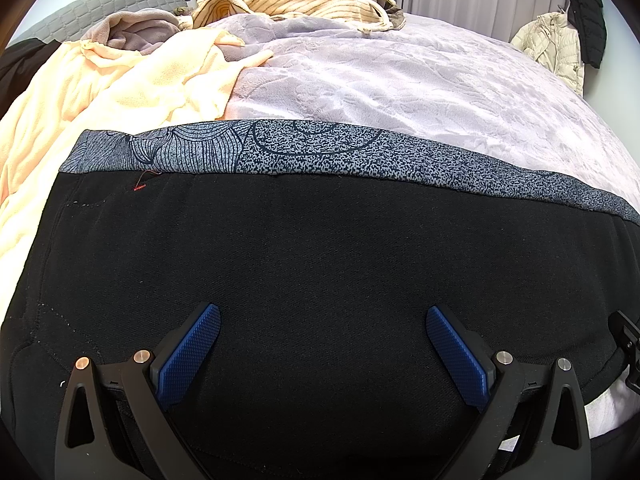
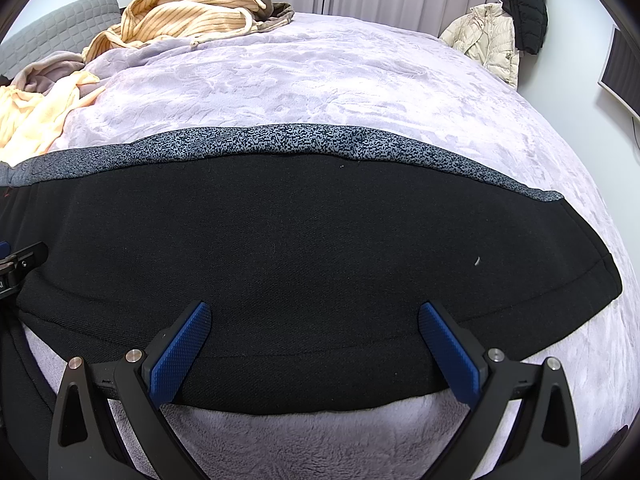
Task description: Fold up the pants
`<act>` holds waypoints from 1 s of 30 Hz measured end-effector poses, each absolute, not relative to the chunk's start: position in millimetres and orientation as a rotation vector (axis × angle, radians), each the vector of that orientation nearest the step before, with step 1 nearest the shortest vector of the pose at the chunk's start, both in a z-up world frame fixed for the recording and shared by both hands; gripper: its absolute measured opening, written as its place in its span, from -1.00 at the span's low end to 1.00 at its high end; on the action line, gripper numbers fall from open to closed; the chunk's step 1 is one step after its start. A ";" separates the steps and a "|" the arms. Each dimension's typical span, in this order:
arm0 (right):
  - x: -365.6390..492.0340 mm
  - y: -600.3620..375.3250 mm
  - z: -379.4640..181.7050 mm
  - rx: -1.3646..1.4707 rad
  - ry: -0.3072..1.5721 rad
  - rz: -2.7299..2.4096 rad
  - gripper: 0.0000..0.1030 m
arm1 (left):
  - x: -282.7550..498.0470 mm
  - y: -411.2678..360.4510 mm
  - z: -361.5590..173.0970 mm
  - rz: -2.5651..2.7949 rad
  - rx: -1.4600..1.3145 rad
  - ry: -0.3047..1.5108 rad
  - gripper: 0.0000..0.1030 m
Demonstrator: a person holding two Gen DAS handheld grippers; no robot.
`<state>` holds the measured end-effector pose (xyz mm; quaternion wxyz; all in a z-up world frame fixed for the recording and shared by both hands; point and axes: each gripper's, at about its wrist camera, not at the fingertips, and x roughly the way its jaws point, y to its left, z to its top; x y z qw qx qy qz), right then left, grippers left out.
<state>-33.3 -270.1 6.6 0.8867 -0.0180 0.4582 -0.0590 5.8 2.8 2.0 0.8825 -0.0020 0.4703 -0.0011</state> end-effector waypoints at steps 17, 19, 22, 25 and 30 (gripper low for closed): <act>-32.7 -269.2 7.6 -0.039 0.953 -0.123 1.00 | 5.5 2.5 1.7 -0.001 -0.002 0.972 1.00; -32.7 -269.2 7.6 -0.039 0.953 -0.123 1.00 | 6.2 2.6 1.4 -0.001 -0.002 0.973 1.00; -32.6 -269.2 7.7 -0.038 0.953 -0.123 1.00 | 4.6 2.5 1.0 -0.002 -0.004 0.973 1.00; -32.8 -269.3 7.6 -0.038 0.953 -0.123 1.00 | 5.0 2.6 1.2 -0.002 -0.004 0.973 1.00; -32.8 -269.2 7.6 -0.038 0.953 -0.123 1.00 | 5.1 2.5 1.4 -0.002 -0.004 0.972 1.00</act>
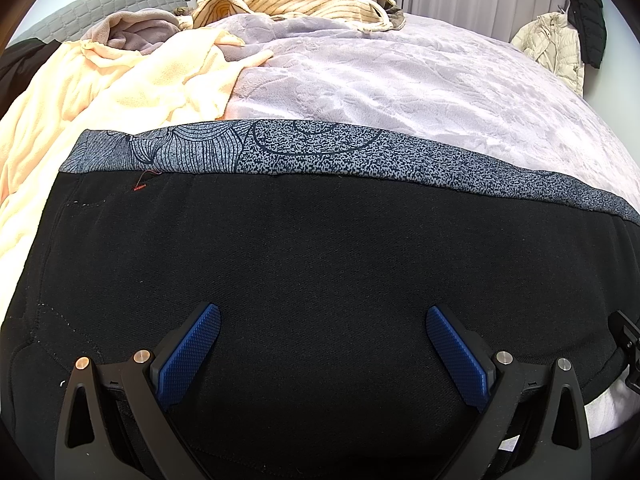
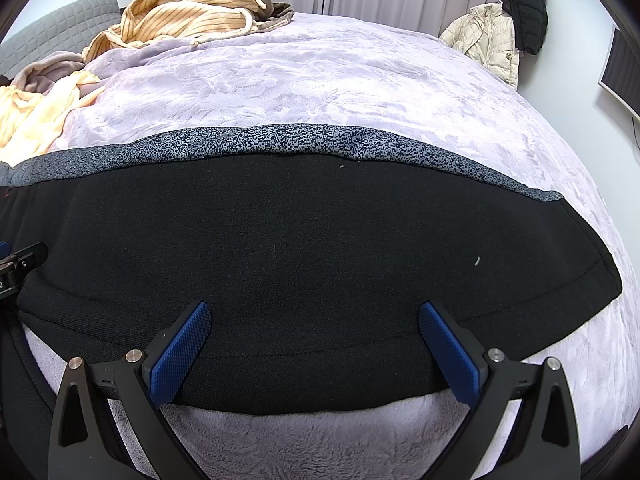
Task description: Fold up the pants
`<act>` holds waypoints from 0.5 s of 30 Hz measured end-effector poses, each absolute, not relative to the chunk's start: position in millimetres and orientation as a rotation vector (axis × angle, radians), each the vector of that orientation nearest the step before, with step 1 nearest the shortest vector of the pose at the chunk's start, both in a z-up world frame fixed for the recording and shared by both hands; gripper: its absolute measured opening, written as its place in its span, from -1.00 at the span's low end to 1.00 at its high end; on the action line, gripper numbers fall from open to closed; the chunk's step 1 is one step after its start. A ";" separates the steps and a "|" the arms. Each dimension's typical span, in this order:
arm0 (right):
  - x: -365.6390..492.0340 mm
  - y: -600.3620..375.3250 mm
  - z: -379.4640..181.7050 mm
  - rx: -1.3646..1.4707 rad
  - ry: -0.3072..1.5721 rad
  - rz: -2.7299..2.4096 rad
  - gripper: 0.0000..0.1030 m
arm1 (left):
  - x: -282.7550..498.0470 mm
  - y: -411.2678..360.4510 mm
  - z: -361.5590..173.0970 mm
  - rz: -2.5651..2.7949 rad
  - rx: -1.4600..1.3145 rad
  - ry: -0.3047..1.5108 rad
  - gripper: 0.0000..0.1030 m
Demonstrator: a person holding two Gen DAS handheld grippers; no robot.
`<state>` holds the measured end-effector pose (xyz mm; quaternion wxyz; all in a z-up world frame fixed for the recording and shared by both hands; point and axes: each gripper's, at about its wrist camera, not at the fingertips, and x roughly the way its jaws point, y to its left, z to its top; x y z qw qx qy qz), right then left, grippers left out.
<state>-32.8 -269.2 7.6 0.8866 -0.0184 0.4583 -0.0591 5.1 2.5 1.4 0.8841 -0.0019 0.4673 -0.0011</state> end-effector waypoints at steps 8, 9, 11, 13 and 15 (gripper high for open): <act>-35.4 -269.2 7.4 -0.044 0.946 -0.129 1.00 | 3.8 2.1 1.0 -0.002 -0.006 0.968 1.00; -35.2 -269.3 7.4 -0.043 0.948 -0.129 1.00 | 2.3 1.7 1.4 -0.003 -0.009 0.969 1.00; -34.3 -269.0 7.0 -0.045 0.952 -0.133 1.00 | 4.2 -0.5 3.0 0.007 0.005 0.979 1.00; -30.8 -265.1 11.6 -0.065 0.988 -0.132 1.00 | 5.6 -1.5 13.8 0.015 0.044 0.987 1.00; -41.1 -259.6 37.7 0.012 0.965 -0.053 0.97 | -7.9 4.4 36.5 0.087 0.088 0.913 1.00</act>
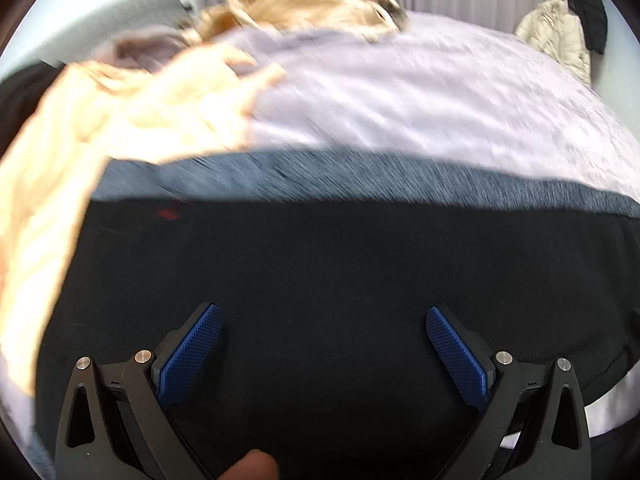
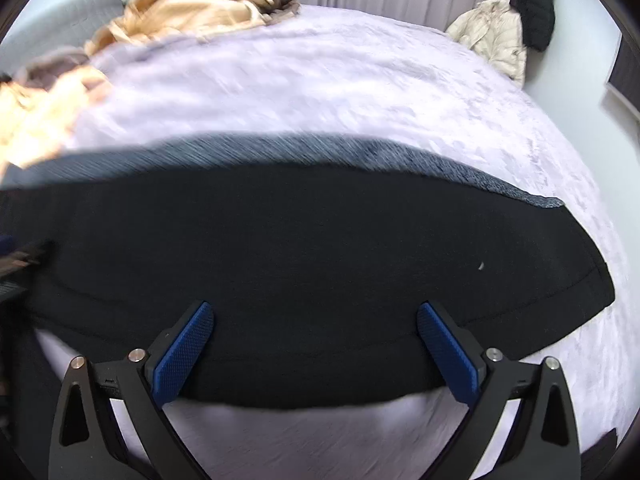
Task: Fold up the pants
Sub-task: 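Grasp the patterned waistband with both grippers and lift it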
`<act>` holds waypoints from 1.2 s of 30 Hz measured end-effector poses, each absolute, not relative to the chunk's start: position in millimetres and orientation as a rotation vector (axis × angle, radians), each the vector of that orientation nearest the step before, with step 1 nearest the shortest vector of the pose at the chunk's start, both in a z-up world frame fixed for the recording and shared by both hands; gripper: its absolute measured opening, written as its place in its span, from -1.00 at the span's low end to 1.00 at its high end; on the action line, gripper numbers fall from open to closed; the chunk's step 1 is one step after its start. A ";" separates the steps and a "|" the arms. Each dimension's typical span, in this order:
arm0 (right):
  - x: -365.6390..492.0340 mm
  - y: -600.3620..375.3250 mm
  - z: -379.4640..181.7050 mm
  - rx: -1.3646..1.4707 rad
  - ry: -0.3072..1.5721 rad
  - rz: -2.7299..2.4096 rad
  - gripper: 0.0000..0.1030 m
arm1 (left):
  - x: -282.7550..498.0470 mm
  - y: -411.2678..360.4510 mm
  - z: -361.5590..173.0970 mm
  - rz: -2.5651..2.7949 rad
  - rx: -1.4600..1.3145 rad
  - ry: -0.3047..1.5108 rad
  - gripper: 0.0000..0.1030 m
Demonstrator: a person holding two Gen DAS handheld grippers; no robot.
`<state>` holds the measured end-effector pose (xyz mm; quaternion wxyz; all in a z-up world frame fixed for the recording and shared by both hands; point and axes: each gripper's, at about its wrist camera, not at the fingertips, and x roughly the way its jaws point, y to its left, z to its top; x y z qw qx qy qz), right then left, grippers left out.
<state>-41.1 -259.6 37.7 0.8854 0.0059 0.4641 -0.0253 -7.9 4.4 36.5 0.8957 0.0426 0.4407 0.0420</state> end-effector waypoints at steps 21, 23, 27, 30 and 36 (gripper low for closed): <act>86.1 -34.5 42.5 -0.434 1.001 0.777 0.98 | 11.5 138.7 41.9 0.170 -0.057 1.112 1.00; 102.9 -34.3 31.9 -0.387 1.073 0.849 0.66 | 10.6 142.8 32.8 0.165 -0.070 1.112 1.00; 105.7 -30.1 17.3 -0.357 1.118 0.909 0.16 | 8.7 144.9 19.0 0.166 -0.094 1.083 1.00; 103.3 -32.3 20.5 -0.335 1.112 0.917 -0.53 | 9.4 146.9 23.9 0.147 -0.118 1.088 1.00; 43.7 -23.0 63.6 -0.469 0.903 0.877 -0.76 | 19.9 177.8 59.7 0.158 -0.425 1.086 1.00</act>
